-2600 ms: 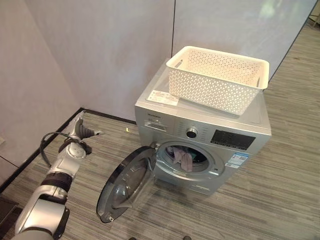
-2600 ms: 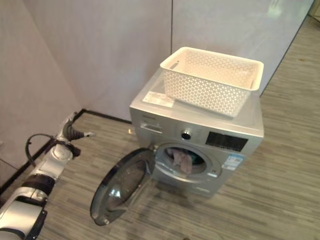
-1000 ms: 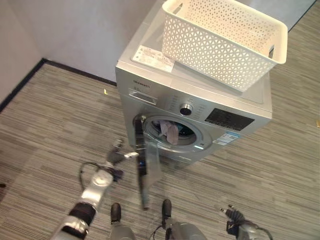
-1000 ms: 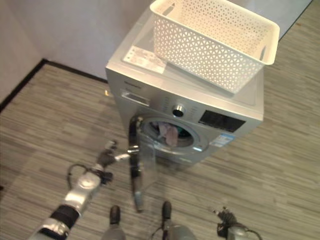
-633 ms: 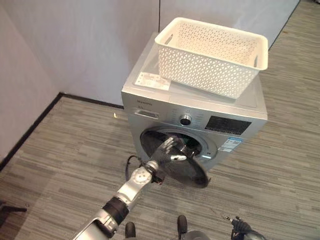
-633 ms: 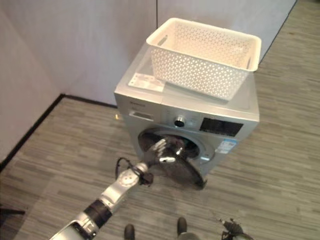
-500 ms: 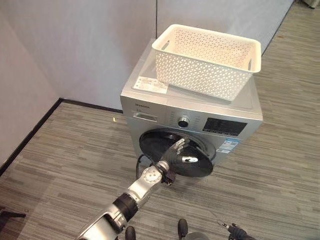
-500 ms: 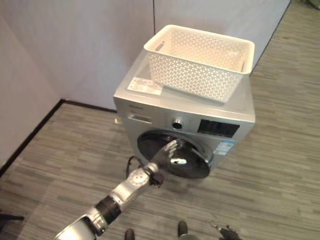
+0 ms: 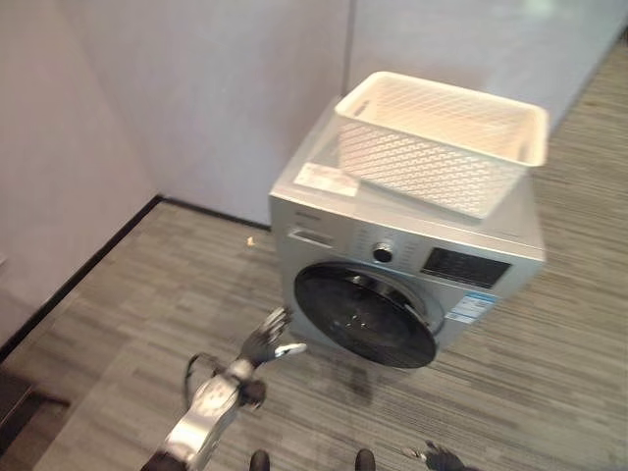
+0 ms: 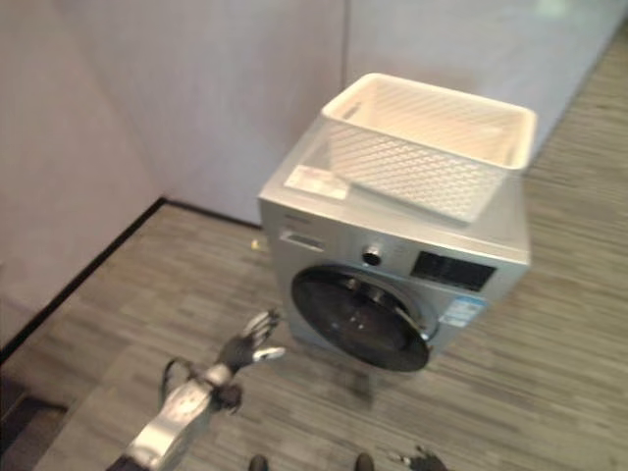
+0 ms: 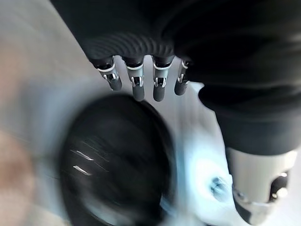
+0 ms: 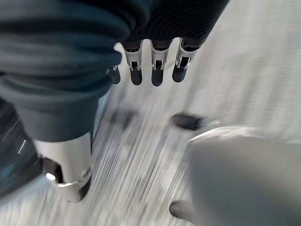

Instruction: Grab the laundry basket,head to the washer,open it,put in the laundry and shut it.

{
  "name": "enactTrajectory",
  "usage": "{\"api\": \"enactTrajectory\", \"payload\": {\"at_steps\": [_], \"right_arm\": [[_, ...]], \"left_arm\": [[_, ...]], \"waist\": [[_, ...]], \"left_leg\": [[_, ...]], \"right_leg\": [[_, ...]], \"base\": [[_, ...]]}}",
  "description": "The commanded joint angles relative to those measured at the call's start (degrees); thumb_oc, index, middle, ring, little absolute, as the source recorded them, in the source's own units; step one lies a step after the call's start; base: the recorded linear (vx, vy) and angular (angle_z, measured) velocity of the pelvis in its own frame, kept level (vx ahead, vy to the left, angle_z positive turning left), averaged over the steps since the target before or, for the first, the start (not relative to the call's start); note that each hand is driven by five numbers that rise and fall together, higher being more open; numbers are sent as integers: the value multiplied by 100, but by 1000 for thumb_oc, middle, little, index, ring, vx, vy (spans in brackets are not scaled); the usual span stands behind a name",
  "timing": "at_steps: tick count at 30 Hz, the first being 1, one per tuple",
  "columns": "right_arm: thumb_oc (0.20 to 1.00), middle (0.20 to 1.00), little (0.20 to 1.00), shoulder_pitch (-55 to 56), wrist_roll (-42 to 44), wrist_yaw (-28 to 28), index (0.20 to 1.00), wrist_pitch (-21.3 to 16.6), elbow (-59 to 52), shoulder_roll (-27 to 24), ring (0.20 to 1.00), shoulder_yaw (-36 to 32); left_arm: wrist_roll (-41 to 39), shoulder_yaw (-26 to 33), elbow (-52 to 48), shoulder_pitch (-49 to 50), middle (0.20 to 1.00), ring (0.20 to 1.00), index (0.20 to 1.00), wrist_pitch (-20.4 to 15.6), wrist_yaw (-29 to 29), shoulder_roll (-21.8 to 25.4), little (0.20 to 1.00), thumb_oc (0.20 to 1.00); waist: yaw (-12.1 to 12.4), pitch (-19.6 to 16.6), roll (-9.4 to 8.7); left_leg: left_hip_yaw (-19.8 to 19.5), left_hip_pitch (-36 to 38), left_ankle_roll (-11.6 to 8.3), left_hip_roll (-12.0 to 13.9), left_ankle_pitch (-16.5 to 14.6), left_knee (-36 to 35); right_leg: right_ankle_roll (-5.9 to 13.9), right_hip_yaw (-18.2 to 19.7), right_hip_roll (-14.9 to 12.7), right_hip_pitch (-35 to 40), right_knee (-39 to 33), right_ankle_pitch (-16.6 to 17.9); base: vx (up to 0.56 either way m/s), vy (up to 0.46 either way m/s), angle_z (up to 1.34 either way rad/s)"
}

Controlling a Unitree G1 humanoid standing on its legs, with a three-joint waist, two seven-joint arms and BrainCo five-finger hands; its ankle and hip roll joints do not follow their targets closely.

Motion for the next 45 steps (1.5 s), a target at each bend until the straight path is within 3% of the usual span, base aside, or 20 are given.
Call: {"api": "enactTrajectory", "payload": {"at_steps": [1, 3, 5, 9, 12, 13, 14, 17, 18, 20, 23, 29, 34, 35, 36, 37, 38, 45], "right_arm": [[1000, 1000, 1000, -954, -3, -5, 1000, -76, 370, 121, 1000, -228], [1000, 1000, 1000, -1934, 63, -190, 1000, -9, 598, -332, 1000, -312], [1000, 1000, 1000, -2436, 195, -299, 1000, 25, 755, -658, 1000, -462], [1000, 1000, 1000, -3334, 694, -490, 1000, 33, 992, -1803, 1000, -831], [1000, 1000, 1000, -3713, 1008, -557, 1000, 57, 1217, -2575, 1000, -996], [1000, 1000, 1000, -3724, 1012, -550, 1000, 55, 1228, -2590, 1000, -993], [1000, 1000, 1000, -3868, 1268, -617, 1000, 77, 1374, -3158, 1000, -1165], [1000, 1000, 1000, -4131, 1478, -752, 1000, 172, 1737, -3990, 1000, -1323], [1000, 1000, 1000, -4148, 1481, -743, 1000, 170, 1751, -4002, 1000, -1312], [1000, 1000, 1000, -4372, 2026, -1030, 1000, 157, 1930, -4724, 1000, -1692], [1000, 1000, 1000, -4885, 2392, -1299, 1000, -174, 1640, -5027, 1000, -1495], [1000, 1000, 1000, -4791, 2190, -1278, 1000, -434, 1215, -4704, 1000, -1144], [1000, 1000, 1000, -3031, 1589, -1217, 1000, -601, 357, -3248, 1000, -1509], [1000, 1000, 1000, -3023, 1587, -1219, 1000, -600, 351, -3246, 1000, -1516], [1000, 1000, 1000, -2281, 1405, -1151, 1000, -593, 289, -2655, 1000, -1728], [1000, 1000, 1000, -2276, 1404, -1153, 1000, -593, 286, -2654, 1000, -1731], [1000, 1000, 1000, -1525, 1133, -1095, 1000, -565, 172, -2072, 1000, -1818], [1000, 1000, 1000, 548, 675, -745, 1000, -304, 602, -486, 1000, -2357]], "left_arm": [[-141, -16, -103, -530, 1000, 1000, 1000, -213, -181, 196, 1000, 1000], [-144, 143, -464, -240, 1000, 1000, 1000, -196, -201, 496, 1000, 1000], [-161, 185, -658, -165, 1000, 1000, 1000, -207, -198, 596, 1000, 1000], [-150, 167, -979, -221, 1000, 1000, 1000, -272, -105, 643, 1000, 1000], [-177, 63, -1043, -309, 1000, 1000, 1000, -301, -56, 638, 1000, 1000], [-177, 54, -1037, -325, 1000, 1000, 1000, -303, -54, 631, 1000, 1000], [-165, 44, -1048, -337, 1000, 1000, 1000, -320, -12, 673, 1000, 1000], [-215, 138, -987, -312, 1000, 1000, 1000, -318, 87, 660, 1000, 1000], [-214, 134, -987, -321, 1000, 1000, 1000, -317, 88, 653, 1000, 1000], [-249, 413, -949, -178, 1000, 1000, 1000, -324, 231, 687, 1000, 1000], [-339, 652, -620, 2, 1000, 1000, 1000, -418, 381, 622, 1000, 1000], [-414, 665, -392, -73, 1000, 1000, 1000, -589, 488, 447, 1000, 1000], [-495, 828, 164, -194, 1000, 1000, 1000, -711, 594, 170, 1000, 1000], [-496, 826, 164, -194, 1000, 1000, 1000, -712, 594, 174, 1000, 1000], [-406, 843, 552, -248, 1000, 1000, 1000, -682, 592, 92, 1000, 1000], [-406, 842, 552, -249, 1000, 1000, 1000, -683, 592, 94, 1000, 1000], [-423, 971, 872, -270, 1000, 1000, 1000, -634, 554, -4, 1000, 1000], [397, 1297, 2419, -304, 1000, 1000, 1000, -420, 614, -110, 1000, 1000]], "waist": [[414, 581, -160], [843, 886, 74], [985, 970, 176], [1210, 1152, 368], [1237, 1217, 471], [1242, 1217, 478], [1213, 1270, 518], [1156, 1300, 567], [1165, 1299, 571], [1093, 1301, 591], [1012, 1271, 479], [762, 1231, 376], [408, 1214, 201], [410, 1209, 197], [324, 1126, 130], [325, 1122, 127], [217, 1025, 51], [-101, 504, -103]], "left_leg": [[-343, -82, 192, -223, -283, 32], [-593, -446, 160, -256, -121, 32], [-681, -638, 143, -266, -56, 32], [-870, -1114, 24, -342, 120, 32], [-894, -1315, -27, -400, 169, 32], [-895, -1322, -28, -399, 171, 32], [-869, -1442, -65, -435, 204, 32], [-805, -1577, -72, -460, 211, 32], [-798, -1583, -72, -459, 211, 32], [-717, -1643, -49, -450, 183, 32], [-529, -1672, -33, -411, 157, 32], [-353, -1579, 5, -407, 144, 32], [-265, -1093, 60, -366, -21, 32], [-267, -1098, 61, -369, -19, 32], [-264, -904, 88, -349, -96, 32], [-265, -909, 89, -351, -94, 32], [-264, -712, 108, -333, -160, 32], [-224, 28, 176, -263, -381, 32]], "right_leg": [[292, -221, -430, -228, 62, -275], [273, -447, -471, -423, 62, -247], [262, -516, -477, -554, 62, -257], [259, -625, -489, -879, 62, -299], [265, -651, -513, -1032, 62, -302], [265, -652, -513, -1039, 62, -300], [274, -608, -516, -1160, 62, -287], [294, -499, -512, -1345, 62, -248], [294, -491, -512, -1355, 62, -245], [314, -296, -498, -1527, 62, -216], [349, 52, -488, -1765, 62, -155], [348, 216, -508, -1791, 62, -87], [307, 188, -478, -1323, 62, -146], [308, 187, -481, -1326, 62, -145], [302, 133, -471, -1123, 62, -195], [303, 132, -473, -1127, 62, -195], [301, 102, -468, -919, 62, -236], [298, 8, -432, -195, 62, -407]], "base": [[-108, 17, 64], [-146, 20, 59], [-85, 12, 51], [-47, -12, 30], [-26, -11, 33], [-20, -18, 23], [-25, 1, 14], [-12, -2, 6], [0, 0, 0], [11, 13, -14], [10, 28, -35], [13, 11, -34], [46, -13, -10], [92, -23, -8], [64, -15, -4], [120, -33, -2], [98, -26, 3], [119, -5, -1]]}}
